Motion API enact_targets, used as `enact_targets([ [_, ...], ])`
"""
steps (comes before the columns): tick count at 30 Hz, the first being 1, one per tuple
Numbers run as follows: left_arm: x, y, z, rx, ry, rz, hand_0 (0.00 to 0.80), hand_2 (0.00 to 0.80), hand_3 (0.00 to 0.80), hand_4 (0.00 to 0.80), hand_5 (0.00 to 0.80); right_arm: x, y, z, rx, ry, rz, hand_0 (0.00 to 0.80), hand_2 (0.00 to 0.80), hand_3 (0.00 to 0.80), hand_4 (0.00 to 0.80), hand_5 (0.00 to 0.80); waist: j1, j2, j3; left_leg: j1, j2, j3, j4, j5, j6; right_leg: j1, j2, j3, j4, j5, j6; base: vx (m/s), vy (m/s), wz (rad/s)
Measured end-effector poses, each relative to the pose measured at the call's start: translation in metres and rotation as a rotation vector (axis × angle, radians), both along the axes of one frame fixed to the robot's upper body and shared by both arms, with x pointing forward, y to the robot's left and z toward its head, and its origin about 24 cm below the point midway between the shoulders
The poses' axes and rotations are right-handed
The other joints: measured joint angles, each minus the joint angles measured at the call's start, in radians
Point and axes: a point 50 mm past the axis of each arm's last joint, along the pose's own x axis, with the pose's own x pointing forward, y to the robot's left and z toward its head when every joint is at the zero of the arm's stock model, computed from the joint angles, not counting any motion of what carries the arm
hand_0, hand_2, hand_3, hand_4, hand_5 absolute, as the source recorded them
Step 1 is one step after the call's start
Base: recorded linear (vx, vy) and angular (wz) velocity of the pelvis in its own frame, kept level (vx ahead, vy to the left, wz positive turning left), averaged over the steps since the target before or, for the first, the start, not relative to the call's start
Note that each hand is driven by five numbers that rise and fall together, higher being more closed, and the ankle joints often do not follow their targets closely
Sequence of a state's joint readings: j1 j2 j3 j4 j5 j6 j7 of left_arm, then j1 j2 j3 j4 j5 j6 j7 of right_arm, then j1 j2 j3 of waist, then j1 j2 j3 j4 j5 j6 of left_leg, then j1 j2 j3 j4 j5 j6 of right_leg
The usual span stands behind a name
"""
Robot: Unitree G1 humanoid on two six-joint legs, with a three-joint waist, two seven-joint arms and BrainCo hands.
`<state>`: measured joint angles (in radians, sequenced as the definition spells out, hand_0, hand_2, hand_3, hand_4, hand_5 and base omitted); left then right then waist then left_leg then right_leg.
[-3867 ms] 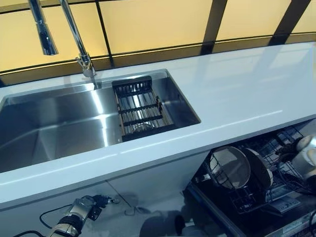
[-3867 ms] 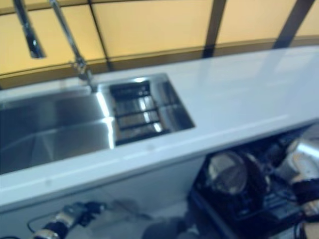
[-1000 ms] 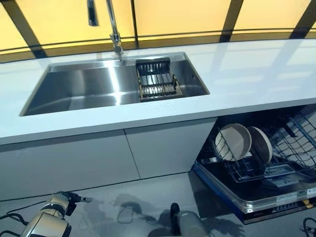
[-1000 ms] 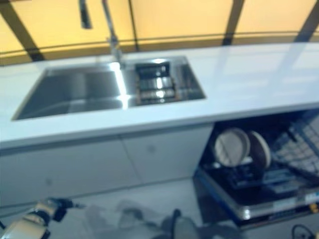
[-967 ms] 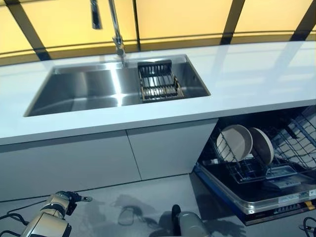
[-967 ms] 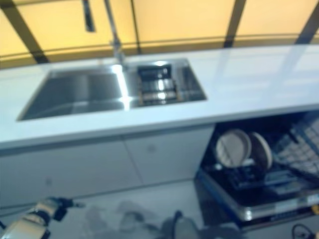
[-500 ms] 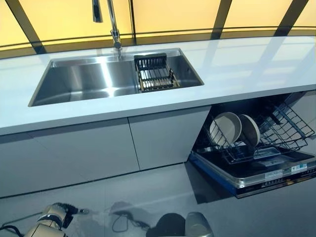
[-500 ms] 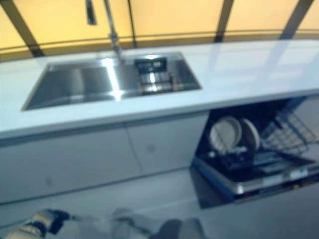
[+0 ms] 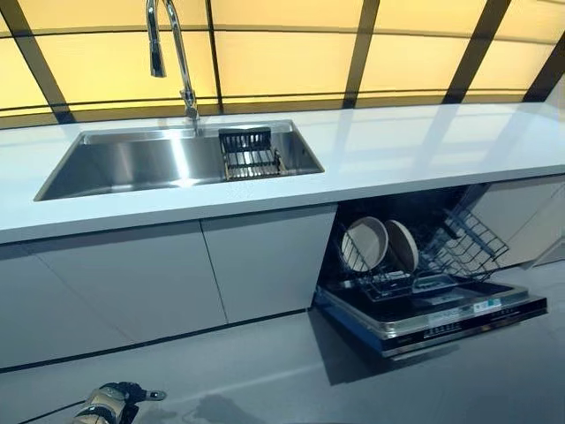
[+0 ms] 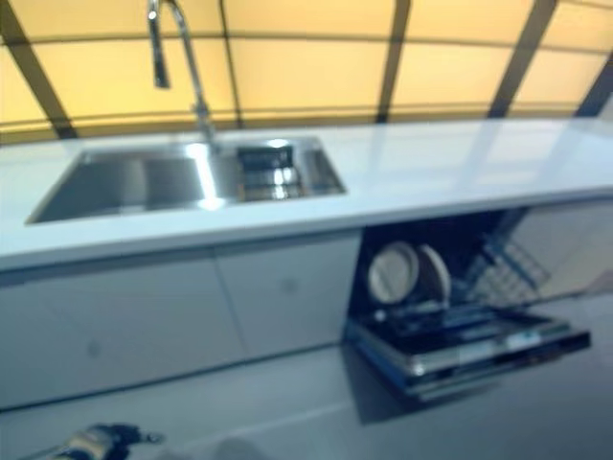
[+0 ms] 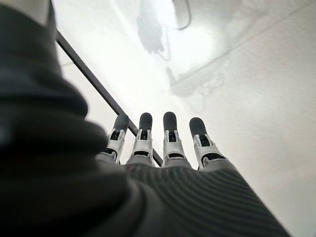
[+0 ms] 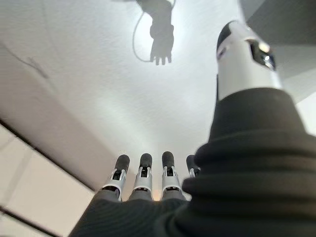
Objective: Take plates into dishwasher
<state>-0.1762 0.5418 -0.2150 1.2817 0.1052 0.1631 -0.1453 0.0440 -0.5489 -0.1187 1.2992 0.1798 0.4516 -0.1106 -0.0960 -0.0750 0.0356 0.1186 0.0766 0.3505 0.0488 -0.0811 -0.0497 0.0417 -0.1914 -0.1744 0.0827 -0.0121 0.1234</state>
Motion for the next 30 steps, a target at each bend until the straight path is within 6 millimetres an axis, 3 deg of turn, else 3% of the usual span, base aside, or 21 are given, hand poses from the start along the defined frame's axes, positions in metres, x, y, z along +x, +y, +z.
enact_targets([
  [4,-0.007,0.001,-0.002,0.010,0.011,0.005,0.000,0.000,0.000,0.000,0.000,-0.018,0.003,-0.002,-0.001,0.049,-0.030,0.000,0.000,0.000,0.000,0.000,-0.003,-0.007,-0.011,-0.005,0.006,0.005,-0.031,0.031,-0.005,-0.027,0.013,-0.003,-0.007,0.010,-0.011,-0.037,-0.157,-0.05],
  [8,-0.009,0.002,-0.002,0.030,0.013,0.007,0.000,0.000,0.000,0.000,0.000,-0.014,0.009,-0.006,-0.001,0.003,-0.036,0.000,0.000,0.000,0.000,0.000,-0.003,0.003,-0.004,-0.006,0.024,0.002,-0.089,0.075,-0.006,-0.059,0.023,0.017,0.016,0.021,-0.011,-0.088,-0.295,0.01],
  [11,-0.008,-0.001,-0.003,0.041,0.017,-0.004,0.000,0.000,0.000,0.000,0.000,0.004,0.013,-0.009,0.002,-0.099,-0.086,0.000,0.000,0.000,0.000,0.000,0.001,0.027,0.011,-0.027,0.053,-0.003,-0.086,0.086,-0.015,-0.117,-0.039,0.036,0.091,0.016,0.021,-0.049,-0.248,0.05],
  [12,-0.009,0.001,-0.003,0.055,0.026,0.008,0.000,0.000,0.000,0.000,0.000,0.015,0.022,-0.014,0.011,-0.157,-0.129,0.000,0.000,0.000,0.000,0.000,0.002,0.033,0.016,-0.022,0.073,-0.017,-0.087,0.100,-0.039,-0.108,-0.066,0.033,0.051,0.030,0.041,0.030,-0.215,0.12],
  [14,-0.010,0.001,-0.003,0.074,0.032,0.019,0.000,0.000,0.000,0.000,0.000,0.022,0.034,-0.020,0.028,-0.184,-0.166,0.000,0.000,0.000,0.000,0.000,0.003,0.028,0.018,-0.018,0.088,-0.038,-0.104,0.124,-0.073,-0.070,-0.057,0.026,-0.012,0.051,0.058,-0.026,-0.213,0.26],
  [15,-0.011,-0.007,-0.008,0.061,0.038,0.021,0.000,0.000,0.000,0.000,0.000,0.025,0.040,-0.023,0.041,-0.208,-0.211,0.000,0.000,0.000,0.000,0.000,0.006,0.040,0.035,-0.004,0.107,-0.051,-0.119,0.150,-0.107,-0.021,-0.025,0.001,-0.055,0.066,0.046,-0.137,-0.186,0.30],
  [17,-0.008,-0.031,-0.019,-0.004,0.041,0.010,0.000,0.000,0.000,0.000,0.000,0.035,0.034,-0.018,0.029,-0.257,-0.242,0.000,0.000,0.000,0.000,0.000,0.013,0.109,0.064,-0.032,0.165,-0.053,-0.105,0.154,-0.105,-0.026,0.031,-0.018,-0.087,0.054,0.017,-0.155,-0.182,0.22],
  [18,-0.006,-0.043,-0.024,-0.038,0.038,0.003,0.000,0.000,0.000,0.000,0.000,0.042,0.029,-0.015,0.022,-0.290,-0.272,0.000,0.000,0.000,0.000,0.000,0.014,0.139,0.081,-0.060,0.176,-0.052,-0.066,0.164,-0.099,-0.033,0.044,-0.025,-0.082,0.055,0.003,-0.081,-0.096,0.10],
  [19,-0.006,-0.054,-0.028,-0.068,0.042,-0.001,0.000,0.000,0.000,0.000,0.000,0.045,0.025,-0.012,0.015,-0.313,-0.306,0.000,0.000,0.000,0.000,0.000,0.015,0.149,0.088,-0.088,0.171,-0.052,-0.021,0.170,-0.092,-0.049,0.035,-0.026,-0.077,0.049,-0.007,-0.036,-0.049,0.07],
  [21,-0.011,-0.061,-0.032,-0.100,0.062,-0.003,0.000,0.000,0.000,0.000,0.000,0.046,0.021,-0.010,0.015,-0.331,-0.340,0.000,0.000,0.000,0.000,0.000,0.011,0.140,0.089,-0.098,0.135,-0.058,0.028,0.161,-0.091,-0.044,0.014,-0.021,-0.065,0.044,-0.012,-0.006,-0.006,-0.03],
  [23,-0.008,-0.058,-0.031,-0.099,0.058,-0.008,0.000,0.000,0.000,0.000,0.000,0.048,0.020,-0.009,0.018,-0.364,-0.372,0.000,0.000,0.000,0.000,0.000,-0.006,0.157,0.096,-0.077,0.130,-0.028,-0.015,0.141,-0.086,-0.057,0.037,-0.027,-0.032,0.024,-0.013,-0.109,-0.044,0.02],
  [25,0.003,-0.056,-0.026,-0.090,0.037,-0.021,0.000,0.000,0.000,0.000,0.000,0.052,0.022,-0.010,0.040,-0.420,-0.448,0.000,0.000,0.000,0.000,0.000,0.000,0.152,0.114,-0.083,0.131,-0.058,-0.016,0.116,-0.105,-0.112,0.042,0.002,0.044,-0.002,-0.016,-0.191,0.026,-0.26],
  [26,0.009,-0.055,-0.023,-0.089,0.025,-0.027,0.000,0.000,0.000,0.000,0.000,0.058,0.023,-0.009,0.060,-0.472,-0.494,0.000,0.000,0.000,0.000,0.000,-0.002,0.142,0.131,-0.095,0.125,-0.060,-0.004,0.102,-0.109,-0.145,0.027,0.018,0.077,-0.010,-0.012,-0.173,0.107,-0.39],
  [27,0.014,-0.053,-0.021,-0.088,0.017,-0.029,0.000,0.000,0.000,0.000,0.000,0.069,0.024,-0.008,0.079,-0.528,-0.511,0.000,0.000,0.000,0.000,0.000,-0.004,0.133,0.145,-0.107,0.109,-0.056,-0.004,0.097,-0.095,-0.168,0.013,0.025,0.099,-0.013,-0.006,-0.176,0.151,-0.25],
  [30,0.023,-0.054,-0.018,-0.087,0.004,-0.044,0.000,0.000,0.000,0.000,0.000,0.083,0.023,-0.005,0.096,-0.620,-0.543,0.000,0.000,0.000,0.000,0.000,-0.031,0.140,0.181,-0.128,0.070,-0.051,0.001,0.099,-0.077,-0.206,-0.026,0.043,0.125,-0.005,0.011,-0.122,0.147,-0.09],
])
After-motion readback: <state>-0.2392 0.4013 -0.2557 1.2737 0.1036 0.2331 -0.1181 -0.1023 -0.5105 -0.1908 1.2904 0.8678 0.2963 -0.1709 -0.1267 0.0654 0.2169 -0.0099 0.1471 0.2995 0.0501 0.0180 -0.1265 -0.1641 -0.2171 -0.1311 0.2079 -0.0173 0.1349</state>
